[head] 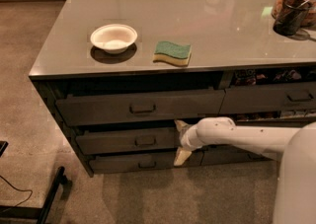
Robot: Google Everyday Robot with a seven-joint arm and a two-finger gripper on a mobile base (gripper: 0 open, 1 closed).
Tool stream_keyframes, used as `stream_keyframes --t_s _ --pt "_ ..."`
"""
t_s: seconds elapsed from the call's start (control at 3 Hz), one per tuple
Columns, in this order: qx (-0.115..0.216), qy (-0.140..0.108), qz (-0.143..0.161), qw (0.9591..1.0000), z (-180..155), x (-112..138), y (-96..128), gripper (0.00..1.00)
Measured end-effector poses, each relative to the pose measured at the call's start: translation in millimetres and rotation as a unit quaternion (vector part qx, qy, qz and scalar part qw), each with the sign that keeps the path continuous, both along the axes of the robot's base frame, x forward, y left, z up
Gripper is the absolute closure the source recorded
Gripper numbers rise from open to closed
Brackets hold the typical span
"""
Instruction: Open middle drawer
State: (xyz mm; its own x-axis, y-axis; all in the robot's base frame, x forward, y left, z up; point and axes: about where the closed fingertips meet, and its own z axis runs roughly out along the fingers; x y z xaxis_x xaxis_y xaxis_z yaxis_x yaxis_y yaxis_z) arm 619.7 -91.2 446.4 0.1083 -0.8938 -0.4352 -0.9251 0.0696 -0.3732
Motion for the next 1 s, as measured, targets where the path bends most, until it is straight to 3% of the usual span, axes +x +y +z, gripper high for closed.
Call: stream_keyframes --t_s 1.0 --pt "-0.015 0.056 0.035 0.9977 -31 34 12 0.0"
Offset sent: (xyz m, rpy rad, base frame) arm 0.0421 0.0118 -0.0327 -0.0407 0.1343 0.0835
